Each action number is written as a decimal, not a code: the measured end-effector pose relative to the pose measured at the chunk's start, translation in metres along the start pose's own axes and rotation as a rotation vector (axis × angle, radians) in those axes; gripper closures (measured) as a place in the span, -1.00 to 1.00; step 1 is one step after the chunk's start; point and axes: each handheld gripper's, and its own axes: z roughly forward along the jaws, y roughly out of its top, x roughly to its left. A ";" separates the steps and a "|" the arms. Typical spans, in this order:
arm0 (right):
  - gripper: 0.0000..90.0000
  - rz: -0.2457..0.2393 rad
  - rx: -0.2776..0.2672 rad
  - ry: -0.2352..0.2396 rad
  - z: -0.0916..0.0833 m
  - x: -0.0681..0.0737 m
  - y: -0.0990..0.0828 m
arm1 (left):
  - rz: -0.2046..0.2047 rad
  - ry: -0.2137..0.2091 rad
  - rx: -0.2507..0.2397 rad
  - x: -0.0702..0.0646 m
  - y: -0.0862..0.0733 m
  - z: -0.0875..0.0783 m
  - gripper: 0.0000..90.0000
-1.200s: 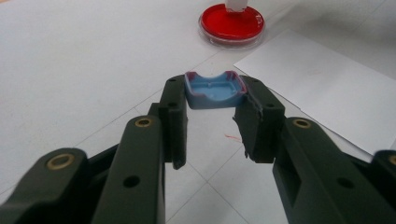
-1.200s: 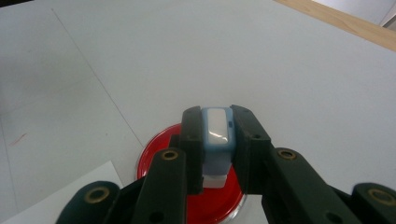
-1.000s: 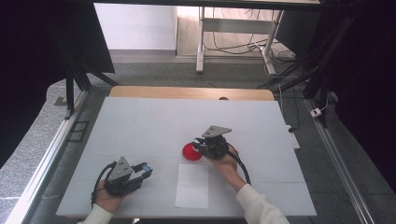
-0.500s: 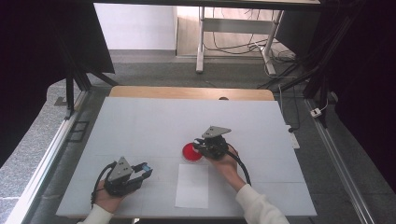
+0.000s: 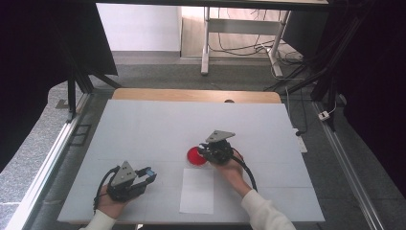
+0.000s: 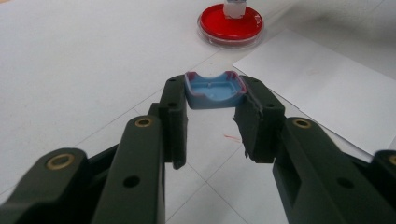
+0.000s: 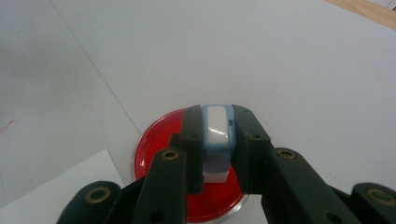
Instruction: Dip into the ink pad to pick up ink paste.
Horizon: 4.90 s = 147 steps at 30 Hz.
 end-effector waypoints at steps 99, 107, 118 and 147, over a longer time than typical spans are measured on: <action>0.66 -0.007 0.003 0.026 -0.002 0.010 0.004 | 0.004 0.002 0.002 0.000 0.000 0.000 0.44; 0.66 -0.005 0.004 0.024 -0.003 0.010 0.004 | 0.004 0.002 0.002 0.000 0.000 0.000 0.44; 0.66 -0.001 -0.027 0.017 -0.010 0.007 0.007 | 0.003 0.001 0.001 0.001 0.000 0.000 0.44; 0.66 0.021 -0.103 0.036 -0.033 0.008 0.013 | 0.001 0.008 -0.003 0.001 0.000 0.000 0.44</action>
